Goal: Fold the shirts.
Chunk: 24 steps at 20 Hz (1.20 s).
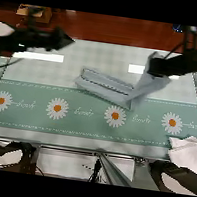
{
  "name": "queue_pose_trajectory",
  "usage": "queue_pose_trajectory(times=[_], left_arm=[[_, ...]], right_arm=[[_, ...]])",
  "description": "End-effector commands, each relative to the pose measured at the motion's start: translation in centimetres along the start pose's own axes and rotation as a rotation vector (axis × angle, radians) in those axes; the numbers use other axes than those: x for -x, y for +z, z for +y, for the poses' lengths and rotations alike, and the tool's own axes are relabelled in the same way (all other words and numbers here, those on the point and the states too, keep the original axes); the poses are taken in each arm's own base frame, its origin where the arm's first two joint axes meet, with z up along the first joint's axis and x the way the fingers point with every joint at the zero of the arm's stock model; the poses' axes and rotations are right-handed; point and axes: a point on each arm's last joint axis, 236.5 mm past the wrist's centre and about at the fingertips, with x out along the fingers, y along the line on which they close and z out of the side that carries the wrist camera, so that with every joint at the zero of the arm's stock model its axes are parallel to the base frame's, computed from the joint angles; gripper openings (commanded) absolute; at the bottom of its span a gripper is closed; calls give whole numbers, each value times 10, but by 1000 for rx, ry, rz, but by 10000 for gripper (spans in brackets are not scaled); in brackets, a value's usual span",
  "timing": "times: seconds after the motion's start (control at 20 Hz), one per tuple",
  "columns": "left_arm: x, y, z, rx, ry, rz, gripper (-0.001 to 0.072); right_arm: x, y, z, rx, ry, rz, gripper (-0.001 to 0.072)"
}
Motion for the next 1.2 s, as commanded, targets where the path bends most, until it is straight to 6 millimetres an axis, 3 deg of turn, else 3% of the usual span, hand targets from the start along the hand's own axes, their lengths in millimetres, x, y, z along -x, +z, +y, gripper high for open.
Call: queue_pose_trajectory(times=[0.0,0.1,0.2,0.35,0.5,0.55,0.6,0.65,0.75,0.8,0.9,1.0,1.1,1.15], left_arm=[[108,43,8,-32,63,-155,17],[135,40,6,-41,75,-162,17],[145,25,-3,-71,67,-130,17],[137,-7,-14,-78,37,-62,17],[115,-52,-19,-58,0,33,17],[106,-68,-19,-50,-10,66,17],[95,-85,-17,-43,-18,97,17],[84,-99,-12,-25,-18,121,17],[67,-121,-3,4,-8,147,17],[62,-127,1,12,-3,152,17],[60,-127,5,17,7,142,18],[63,-120,10,10,18,119,18],[68,-112,19,23,34,94,17],[70,-108,23,32,43,82,18]], right_arm=[[-77,16,58,44,87,-36,21],[-124,7,86,61,128,-12,20],[-166,-3,109,74,155,-9,21],[-208,-10,138,57,204,-37,22],[-222,1,155,-19,262,-104,36],[-220,12,160,-64,291,-143,190],[-214,22,165,-102,316,-178,394],[-205,33,166,-114,329,-216,512],[-180,49,157,-57,315,-263,517],[-165,54,145,-6,284,-264,516],[-133,50,93,95,148,-202,516],[-94,34,7,175,-96,-80,516],[-49,5,-91,157,-360,83,516],[-33,-14,-129,113,-422,168,517]])
